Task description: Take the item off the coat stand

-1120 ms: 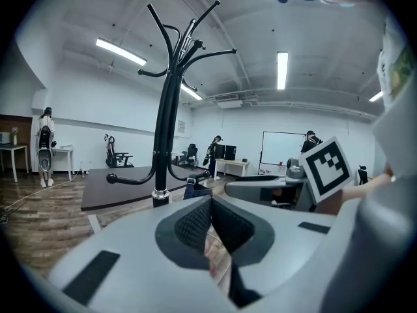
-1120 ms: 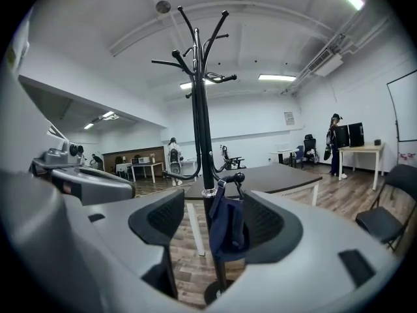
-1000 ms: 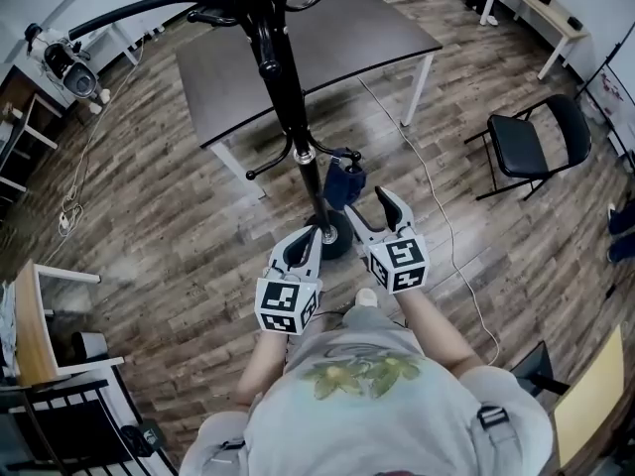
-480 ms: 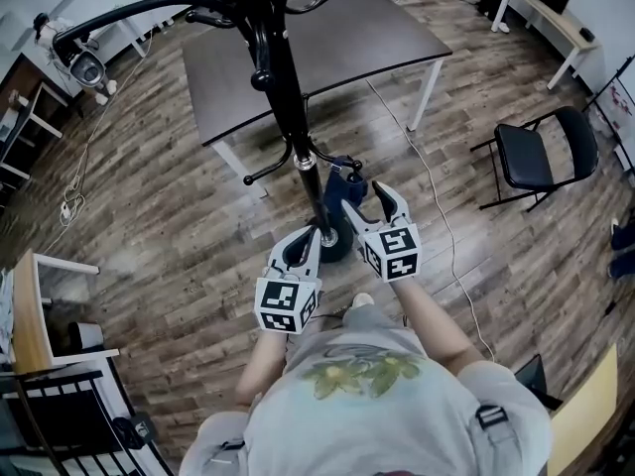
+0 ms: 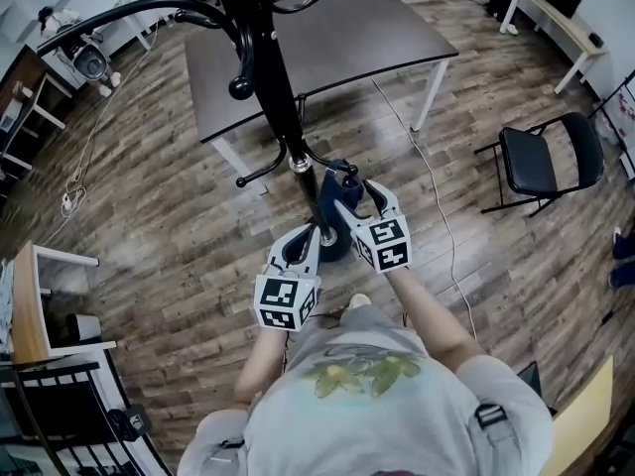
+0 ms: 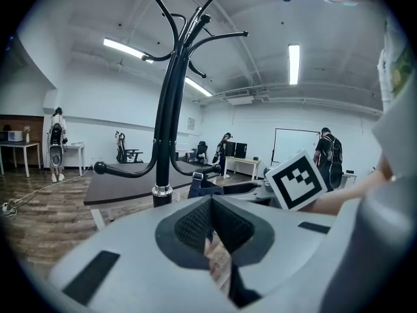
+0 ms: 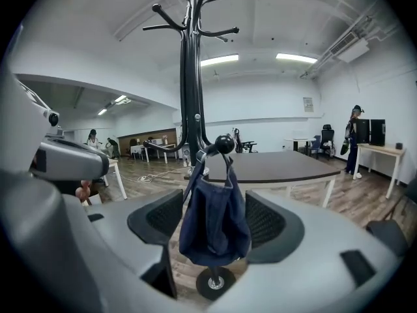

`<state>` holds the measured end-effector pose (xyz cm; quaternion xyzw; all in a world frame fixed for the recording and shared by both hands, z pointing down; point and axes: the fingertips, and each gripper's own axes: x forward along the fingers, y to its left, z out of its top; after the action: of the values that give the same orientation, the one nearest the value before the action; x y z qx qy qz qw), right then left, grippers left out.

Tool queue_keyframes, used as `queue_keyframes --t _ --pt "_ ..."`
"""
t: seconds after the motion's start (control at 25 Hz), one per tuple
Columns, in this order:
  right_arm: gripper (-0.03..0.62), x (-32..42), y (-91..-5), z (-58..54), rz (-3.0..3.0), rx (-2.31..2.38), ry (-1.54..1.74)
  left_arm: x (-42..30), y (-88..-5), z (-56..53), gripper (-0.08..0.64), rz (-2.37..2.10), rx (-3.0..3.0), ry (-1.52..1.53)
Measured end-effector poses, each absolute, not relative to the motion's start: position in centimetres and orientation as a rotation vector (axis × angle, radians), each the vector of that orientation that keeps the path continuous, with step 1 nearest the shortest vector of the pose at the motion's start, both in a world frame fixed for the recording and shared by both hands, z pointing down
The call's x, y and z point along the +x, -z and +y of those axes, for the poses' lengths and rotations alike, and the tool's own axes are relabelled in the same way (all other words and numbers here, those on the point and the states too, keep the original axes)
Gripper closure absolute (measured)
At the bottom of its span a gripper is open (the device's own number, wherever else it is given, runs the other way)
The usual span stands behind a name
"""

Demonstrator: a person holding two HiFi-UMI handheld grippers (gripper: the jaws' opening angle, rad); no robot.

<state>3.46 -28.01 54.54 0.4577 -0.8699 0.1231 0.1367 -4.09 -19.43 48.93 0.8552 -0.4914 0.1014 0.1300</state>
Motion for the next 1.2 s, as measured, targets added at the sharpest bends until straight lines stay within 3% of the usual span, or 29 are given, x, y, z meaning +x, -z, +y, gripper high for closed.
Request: queue_keyframes --t 0.48,0.52,0.68,0.8,1.2 --pt "0.31 2.7 -57.9 -29.5 -2.505 1.166 -0.349 -4.0 -50.5 -19.8 0.545 -1.493 2.418 -0.304" --pt "0.319 2.7 -58.0 -29.5 -2.502 1.157 -0.345 -4.0 -50.5 -19.8 0.545 -1.499 2.415 -0.304" --pt "0.476 2.7 -58.2 -29.3 -2.501 1.118 -0.322 -4.0 -50.6 -19.8 0.545 -1.514 2.403 -0.309" --pt "0.523 2.7 -58.0 -28.9 -2.514 1.106 -0.303 -4.0 -50.9 -19.9 0.545 -1.518 2.393 -0.318" --pt "0.551 4.1 -57.2 -28.5 -2.547 1.157 -0.305 -4.0 -51.4 -19.5 0.545 -1.534 2.369 -0.307"
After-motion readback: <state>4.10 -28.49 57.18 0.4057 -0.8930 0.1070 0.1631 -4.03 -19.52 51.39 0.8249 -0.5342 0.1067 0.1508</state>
